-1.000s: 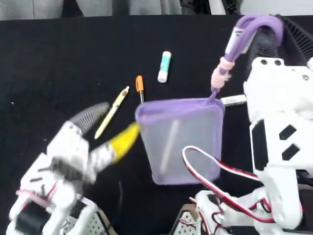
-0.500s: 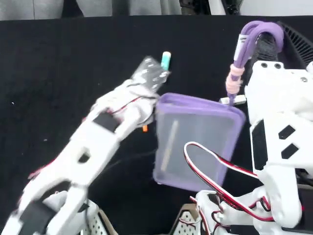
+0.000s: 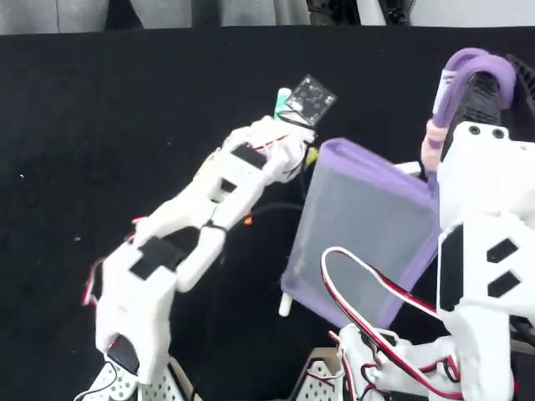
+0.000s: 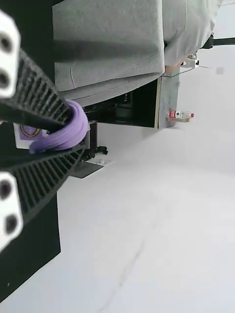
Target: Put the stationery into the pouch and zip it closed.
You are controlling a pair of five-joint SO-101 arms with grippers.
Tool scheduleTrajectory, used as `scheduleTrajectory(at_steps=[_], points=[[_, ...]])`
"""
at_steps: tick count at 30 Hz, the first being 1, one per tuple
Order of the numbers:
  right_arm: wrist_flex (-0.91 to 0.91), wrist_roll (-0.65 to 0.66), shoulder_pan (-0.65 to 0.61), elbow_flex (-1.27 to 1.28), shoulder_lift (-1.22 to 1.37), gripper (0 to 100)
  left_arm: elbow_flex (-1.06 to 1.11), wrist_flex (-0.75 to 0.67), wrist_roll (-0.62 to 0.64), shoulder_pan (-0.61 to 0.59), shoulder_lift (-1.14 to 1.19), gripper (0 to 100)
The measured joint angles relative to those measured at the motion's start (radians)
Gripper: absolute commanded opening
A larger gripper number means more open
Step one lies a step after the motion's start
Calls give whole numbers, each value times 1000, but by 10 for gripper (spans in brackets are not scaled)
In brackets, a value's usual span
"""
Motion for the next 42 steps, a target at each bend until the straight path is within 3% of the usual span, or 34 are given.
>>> scheduleTrajectory(at_steps=[8, 16, 22, 30, 35, 42], points=[[18, 0, 0, 0, 0, 11, -290, 0, 28, 9, 278, 184], [43, 6, 6, 0, -2, 11, -615, 29, 304, -18, 497, 188], [52, 37, 11, 0, -2, 11, -835, 178, 414, -58, 572, 188], [52, 41, 12, 0, -3, 11, -979, 285, 428, -64, 671, 184], [52, 43, 12, 0, -3, 11, -1066, 468, 428, -55, 686, 184], [52, 43, 12, 0, -3, 11, -1269, 723, 428, -31, 686, 37]])
